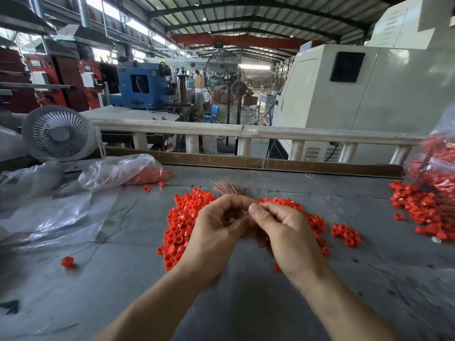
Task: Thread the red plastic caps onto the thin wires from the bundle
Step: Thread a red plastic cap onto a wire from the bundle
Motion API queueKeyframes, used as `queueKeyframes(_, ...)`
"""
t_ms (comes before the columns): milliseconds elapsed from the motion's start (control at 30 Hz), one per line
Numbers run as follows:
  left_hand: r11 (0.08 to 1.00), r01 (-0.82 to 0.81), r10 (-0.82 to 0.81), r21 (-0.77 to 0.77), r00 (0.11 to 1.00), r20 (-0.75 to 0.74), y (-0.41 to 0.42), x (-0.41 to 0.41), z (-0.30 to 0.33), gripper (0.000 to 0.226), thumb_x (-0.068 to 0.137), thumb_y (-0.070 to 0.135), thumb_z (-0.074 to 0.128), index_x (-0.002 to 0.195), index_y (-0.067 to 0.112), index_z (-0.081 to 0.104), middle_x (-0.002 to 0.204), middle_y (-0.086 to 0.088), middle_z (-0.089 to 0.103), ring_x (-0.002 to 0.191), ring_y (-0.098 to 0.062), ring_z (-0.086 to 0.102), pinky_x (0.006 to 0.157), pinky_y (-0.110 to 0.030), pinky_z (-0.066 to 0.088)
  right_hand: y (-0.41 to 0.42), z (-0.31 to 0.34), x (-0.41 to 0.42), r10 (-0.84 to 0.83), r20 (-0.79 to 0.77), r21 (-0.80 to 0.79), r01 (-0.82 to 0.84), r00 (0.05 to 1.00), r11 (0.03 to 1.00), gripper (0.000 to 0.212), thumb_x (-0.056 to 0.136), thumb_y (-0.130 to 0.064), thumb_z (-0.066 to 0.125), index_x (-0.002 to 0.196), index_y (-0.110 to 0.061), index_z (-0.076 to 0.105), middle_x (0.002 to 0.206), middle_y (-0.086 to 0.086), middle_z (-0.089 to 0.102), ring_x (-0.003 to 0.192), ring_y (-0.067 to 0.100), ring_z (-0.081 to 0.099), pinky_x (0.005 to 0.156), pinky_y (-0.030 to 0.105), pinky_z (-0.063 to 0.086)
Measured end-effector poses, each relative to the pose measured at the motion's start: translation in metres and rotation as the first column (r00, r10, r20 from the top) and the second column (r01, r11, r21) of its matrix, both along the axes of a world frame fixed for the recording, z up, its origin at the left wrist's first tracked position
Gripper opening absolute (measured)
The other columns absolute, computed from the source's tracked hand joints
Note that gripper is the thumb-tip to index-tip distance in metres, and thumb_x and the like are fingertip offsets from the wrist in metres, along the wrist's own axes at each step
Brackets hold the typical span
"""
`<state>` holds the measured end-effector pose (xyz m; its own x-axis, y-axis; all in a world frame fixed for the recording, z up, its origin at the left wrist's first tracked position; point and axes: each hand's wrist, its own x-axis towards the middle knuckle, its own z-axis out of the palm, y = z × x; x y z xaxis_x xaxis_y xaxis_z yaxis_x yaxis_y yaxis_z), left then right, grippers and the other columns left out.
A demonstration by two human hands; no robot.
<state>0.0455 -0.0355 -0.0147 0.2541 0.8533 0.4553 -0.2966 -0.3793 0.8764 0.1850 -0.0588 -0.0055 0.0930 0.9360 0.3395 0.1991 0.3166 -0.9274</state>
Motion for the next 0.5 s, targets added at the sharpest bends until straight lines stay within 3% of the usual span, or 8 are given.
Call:
queueKeyframes(67, 1.000, -0.015, 0.015, 0.003, 0.999, -0.034, 0.0016, -0.0003, -0.0021, 0.015, 0.096, -0.006, 0.061, 0.105, 0.001, 0.071, 0.089, -0.023, 0.072, 0.080, -0.029, 0.072, 0.077, -0.035, 0.058, 0.0016, 0.0009, 0.0022, -0.046, 0.034, 0.025, 0.046, 0.998, 0.999, 0.027, 0.099, -0.023, 0.065, 0.073, -0.018, 0.071, 0.057, -0.009, 0.058, 0.057, 0.005, 0.049, 0.053, 0.022, 0.041)
queueKeyframes(167, 0.999, -0.034, 0.033, -0.013, 0.995, -0.093, 0.0026, -0.0003, -0.0034, 0.024, 0.096, -0.008, 0.058, 0.107, 0.006, 0.074, 0.102, -0.013, 0.077, 0.098, -0.022, 0.073, 0.086, -0.026, 0.056, 0.0041, 0.0011, 0.0078, -0.109, 0.130, 0.069, 0.101, 0.985, 0.993, 0.029, 0.099, -0.022, 0.067, 0.069, -0.020, 0.069, 0.055, -0.014, 0.051, 0.058, 0.003, 0.044, 0.056, 0.034, 0.042)
queueKeyframes(233, 0.998, -0.030, 0.025, -0.059, 0.996, -0.083, 0.0022, 0.0004, -0.0034, 0.017, 0.097, 0.000, 0.061, 0.103, 0.007, 0.075, 0.100, -0.013, 0.077, 0.094, -0.019, 0.072, 0.083, -0.024, 0.056, 0.0042, 0.0003, 0.0094, -0.132, 0.234, 0.087, 0.115, 0.963, 0.990, 0.033, 0.099, -0.024, 0.066, 0.065, -0.022, 0.065, 0.053, -0.012, 0.052, 0.055, 0.002, 0.042, 0.054, 0.029, 0.038)
queueKeyframes(367, 0.988, -0.122, 0.114, -0.092, 0.990, -0.089, 0.0045, -0.0018, -0.0051, 0.011, 0.092, 0.020, 0.072, 0.091, 0.010, 0.076, 0.085, -0.016, 0.075, 0.076, -0.020, 0.067, 0.070, -0.033, 0.053, 0.0012, 0.0006, 0.0080, -0.139, 0.512, 0.098, 0.103, 0.848, 0.990, 0.039, 0.099, -0.037, 0.062, 0.060, -0.033, 0.054, 0.059, -0.011, 0.060, 0.057, 0.007, 0.054, 0.058, 0.036, 0.046)
queueKeyframes(500, 0.977, -0.194, 0.182, -0.089, 0.976, -0.121, 0.0081, -0.0046, -0.0055, 0.009, 0.092, 0.015, 0.074, 0.083, 0.015, 0.077, 0.074, -0.009, 0.075, 0.067, -0.015, 0.070, 0.061, -0.028, 0.055, -0.0004, -0.0023, 0.0081, -0.124, 0.564, 0.104, 0.079, 0.816, 0.991, 0.026, 0.098, -0.045, 0.062, 0.077, -0.030, 0.066, 0.071, -0.010, 0.069, 0.068, 0.008, 0.064, 0.065, 0.041, 0.053)
